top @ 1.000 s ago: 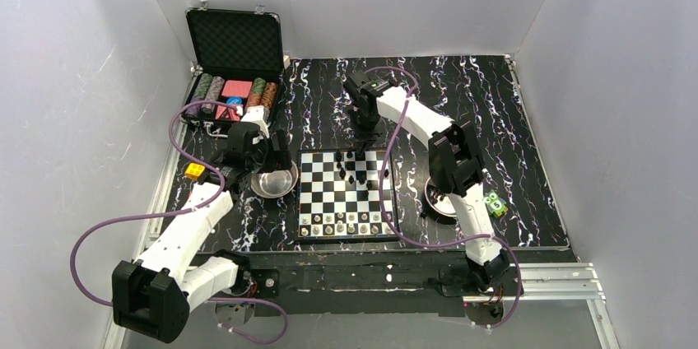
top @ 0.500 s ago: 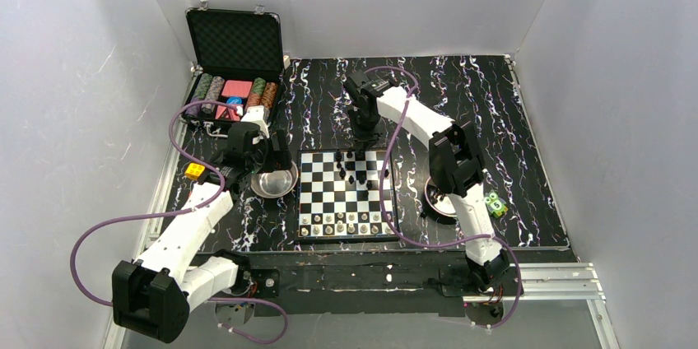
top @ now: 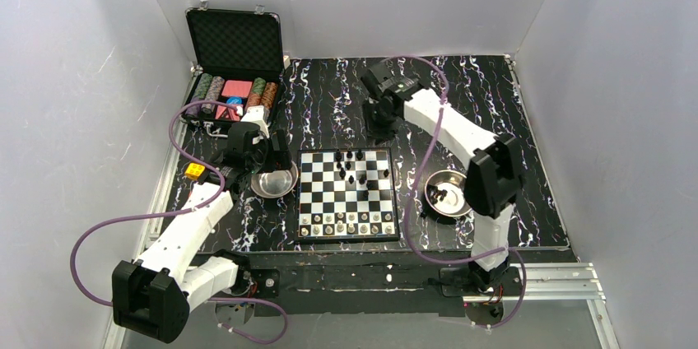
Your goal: Set up the chess pieces on the board
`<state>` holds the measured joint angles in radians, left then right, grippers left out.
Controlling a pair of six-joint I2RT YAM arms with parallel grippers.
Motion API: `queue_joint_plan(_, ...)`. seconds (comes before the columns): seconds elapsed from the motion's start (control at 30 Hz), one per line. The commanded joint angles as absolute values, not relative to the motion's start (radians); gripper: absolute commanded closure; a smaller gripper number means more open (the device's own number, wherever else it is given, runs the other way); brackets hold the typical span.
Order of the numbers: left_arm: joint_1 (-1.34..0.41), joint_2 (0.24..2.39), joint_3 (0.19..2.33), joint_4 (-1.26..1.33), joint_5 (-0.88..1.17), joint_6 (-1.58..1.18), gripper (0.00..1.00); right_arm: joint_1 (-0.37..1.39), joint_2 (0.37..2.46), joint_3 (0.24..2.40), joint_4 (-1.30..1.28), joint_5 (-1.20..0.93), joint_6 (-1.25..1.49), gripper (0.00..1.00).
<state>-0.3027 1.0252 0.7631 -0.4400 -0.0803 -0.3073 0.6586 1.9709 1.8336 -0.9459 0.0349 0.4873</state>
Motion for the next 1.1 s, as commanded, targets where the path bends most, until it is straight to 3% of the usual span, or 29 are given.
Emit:
queue_joint_plan(0.0,-0.297,1.019,0.757,-0.426,-0.074,-0.309,0.16,0.629,1.825,1.65,-0.892,0.062,0.531,0.63)
queue_joint_plan(0.3,-0.297,1.028,0.757,-0.423,-0.057,-0.311,0.15,0.609,1.732,1.406,-0.827,0.03,0.534,0.6)
queue_joint_plan(1.07,-0.297,1.027,0.756,-0.425,-0.053,-0.313,0.15,0.607,1.864,1.423,-0.782,0.038,0.536,0.63)
